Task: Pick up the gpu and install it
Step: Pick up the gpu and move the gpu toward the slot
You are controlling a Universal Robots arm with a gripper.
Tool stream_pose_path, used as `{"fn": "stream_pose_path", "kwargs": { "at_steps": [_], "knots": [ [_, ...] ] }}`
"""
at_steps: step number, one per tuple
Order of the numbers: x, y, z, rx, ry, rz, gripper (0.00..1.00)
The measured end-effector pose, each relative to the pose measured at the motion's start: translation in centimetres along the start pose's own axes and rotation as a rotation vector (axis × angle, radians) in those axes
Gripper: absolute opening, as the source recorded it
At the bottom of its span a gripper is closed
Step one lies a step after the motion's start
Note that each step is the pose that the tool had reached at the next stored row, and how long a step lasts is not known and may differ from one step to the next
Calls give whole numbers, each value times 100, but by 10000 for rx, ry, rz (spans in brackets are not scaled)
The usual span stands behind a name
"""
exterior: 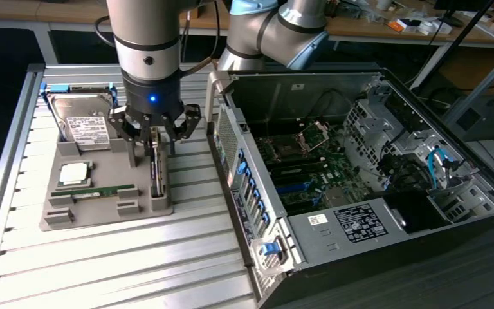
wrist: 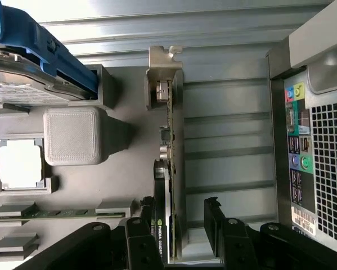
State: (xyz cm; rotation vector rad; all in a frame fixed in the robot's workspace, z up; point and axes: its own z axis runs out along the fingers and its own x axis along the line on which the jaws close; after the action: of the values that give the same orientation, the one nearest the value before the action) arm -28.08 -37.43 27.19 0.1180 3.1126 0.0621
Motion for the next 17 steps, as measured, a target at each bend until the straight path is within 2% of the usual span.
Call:
{"fn": "stream_pose_path", "kwargs": {
  "at_steps": [8,11,17],
  "knots": [
    [36,78,59,-1,-1,0,48],
    [96,106,104,-1,-2,0,48],
    [112,104,208,0,-1,-1,48]
  ]
}}
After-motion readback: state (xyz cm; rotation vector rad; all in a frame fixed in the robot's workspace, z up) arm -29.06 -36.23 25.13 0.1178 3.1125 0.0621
